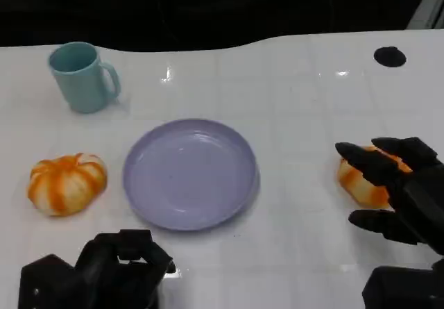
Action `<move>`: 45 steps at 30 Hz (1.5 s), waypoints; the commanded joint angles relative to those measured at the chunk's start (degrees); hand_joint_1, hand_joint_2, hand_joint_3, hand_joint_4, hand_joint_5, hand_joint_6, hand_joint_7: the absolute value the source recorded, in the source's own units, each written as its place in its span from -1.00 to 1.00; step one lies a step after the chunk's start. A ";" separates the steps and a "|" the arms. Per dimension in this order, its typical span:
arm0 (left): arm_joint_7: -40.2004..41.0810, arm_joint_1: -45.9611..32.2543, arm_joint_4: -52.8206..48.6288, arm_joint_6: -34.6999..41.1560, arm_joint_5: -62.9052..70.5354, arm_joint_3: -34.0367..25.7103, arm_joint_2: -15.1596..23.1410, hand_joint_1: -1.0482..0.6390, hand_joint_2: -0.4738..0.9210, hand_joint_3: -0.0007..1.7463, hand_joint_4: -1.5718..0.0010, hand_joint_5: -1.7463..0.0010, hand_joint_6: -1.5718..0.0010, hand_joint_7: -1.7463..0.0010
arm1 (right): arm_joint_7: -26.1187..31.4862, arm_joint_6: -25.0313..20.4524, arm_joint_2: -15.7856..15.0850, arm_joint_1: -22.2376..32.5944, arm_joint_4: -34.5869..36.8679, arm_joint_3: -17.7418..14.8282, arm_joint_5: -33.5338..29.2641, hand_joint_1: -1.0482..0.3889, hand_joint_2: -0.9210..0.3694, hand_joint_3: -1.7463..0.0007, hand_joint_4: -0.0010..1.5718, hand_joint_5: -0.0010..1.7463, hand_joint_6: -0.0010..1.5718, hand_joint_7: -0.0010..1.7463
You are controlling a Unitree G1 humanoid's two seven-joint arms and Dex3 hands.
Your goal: Grasp the bread from the table and place it into the plate.
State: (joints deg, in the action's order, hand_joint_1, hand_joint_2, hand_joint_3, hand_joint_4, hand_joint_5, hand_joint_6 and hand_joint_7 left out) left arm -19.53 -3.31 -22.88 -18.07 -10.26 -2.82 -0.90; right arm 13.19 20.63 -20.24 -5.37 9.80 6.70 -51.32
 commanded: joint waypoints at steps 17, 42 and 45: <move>0.57 -0.64 0.77 -0.42 0.41 0.13 0.33 -1.00 0.43 -0.16 -1.00 -0.42 -0.80 0.07 | 1.38 -14.64 -1.16 -12.03 15.22 11.28 -3.36 -0.39 -0.92 1.00 -0.98 -0.58 -0.64 -0.98; 0.39 -1.59 1.72 -0.28 -0.06 -0.05 0.20 -1.00 0.41 -0.14 -1.00 -0.42 -0.79 0.06 | 15.38 -9.80 2.02 -26.40 45.63 18.68 2.77 -0.02 -0.99 0.99 -0.18 -0.68 -0.15 -0.92; 0.48 -1.69 1.87 -0.31 0.20 0.06 0.30 -1.00 0.42 -0.14 -1.00 -0.42 -0.79 0.06 | 20.31 -5.49 2.20 -27.17 48.65 18.92 4.10 0.19 -0.99 0.93 0.19 0.20 0.40 -0.74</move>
State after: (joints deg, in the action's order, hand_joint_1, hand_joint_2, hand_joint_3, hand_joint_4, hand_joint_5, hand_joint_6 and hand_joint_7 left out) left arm -19.52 -4.45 -21.64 -18.06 -10.26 -2.64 -1.15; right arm 29.85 12.14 -17.80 -31.44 55.98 25.64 -48.39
